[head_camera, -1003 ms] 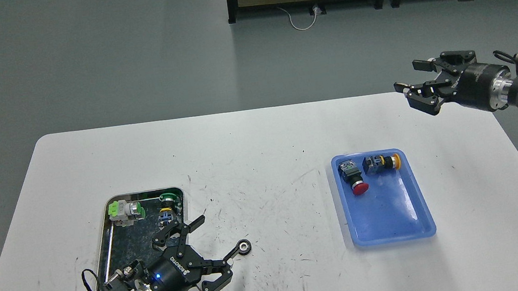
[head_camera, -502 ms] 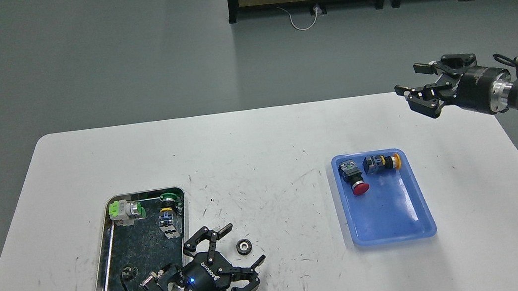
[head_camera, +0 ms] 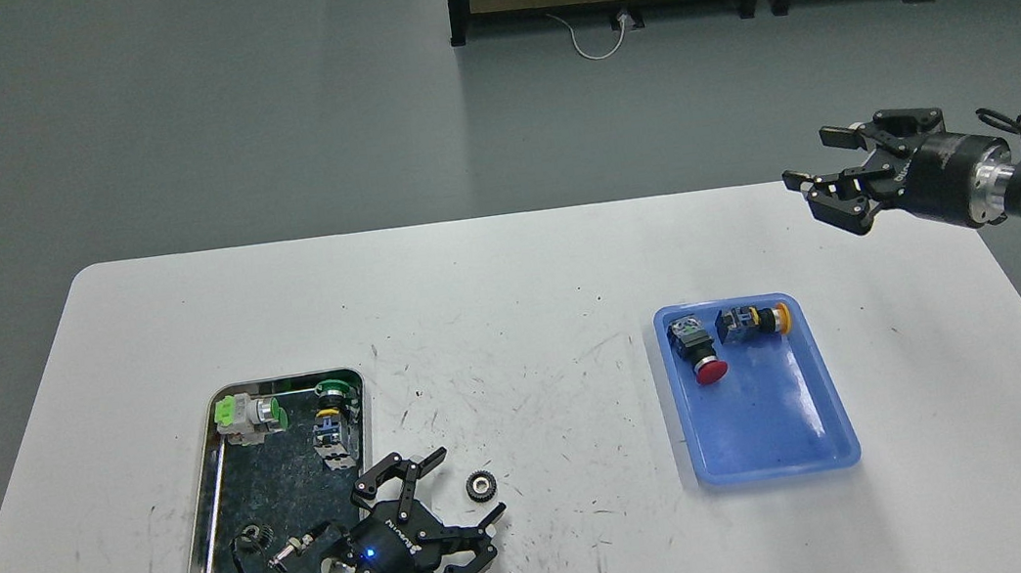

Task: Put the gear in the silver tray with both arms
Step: 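Grasp the second black gear with the left gripper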

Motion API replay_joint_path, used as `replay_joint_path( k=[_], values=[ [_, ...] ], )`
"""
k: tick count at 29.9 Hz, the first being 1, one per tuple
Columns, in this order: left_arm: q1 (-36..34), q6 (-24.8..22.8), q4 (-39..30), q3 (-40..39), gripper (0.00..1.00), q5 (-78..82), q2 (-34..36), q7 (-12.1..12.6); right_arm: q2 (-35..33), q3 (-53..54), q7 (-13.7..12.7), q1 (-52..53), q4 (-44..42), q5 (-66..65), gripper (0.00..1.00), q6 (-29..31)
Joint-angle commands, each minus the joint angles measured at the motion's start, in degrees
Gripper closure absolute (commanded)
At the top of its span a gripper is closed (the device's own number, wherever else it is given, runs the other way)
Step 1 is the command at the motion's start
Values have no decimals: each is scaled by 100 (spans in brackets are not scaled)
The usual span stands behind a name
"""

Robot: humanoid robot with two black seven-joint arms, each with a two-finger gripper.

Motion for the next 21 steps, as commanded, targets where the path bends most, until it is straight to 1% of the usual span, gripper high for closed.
replay_joint_path(
  k=[1,5,9,12,16,21],
  values=[
    [-4,-22,2,42,18,0,7,16,-1,0,0,0,0,0,32,0],
    [-13,-31,2,95,22,0,7,7,-1,0,0,0,0,0,32,0],
    [-30,-40,2,201,30,0,-2,15,-10,0,0,0,0,-9,32,0],
    [-39,-40,2,210,34,0,-20,51,-10,0,0,-17,9,-9,32,0],
    [-65,-40,2,210,36,0,-20,86,-10,0,0,-18,0,-9,32,0],
    [-118,-49,11,201,36,-9,-20,121,-10,0,0,-18,0,-9,32,0]
  ],
)
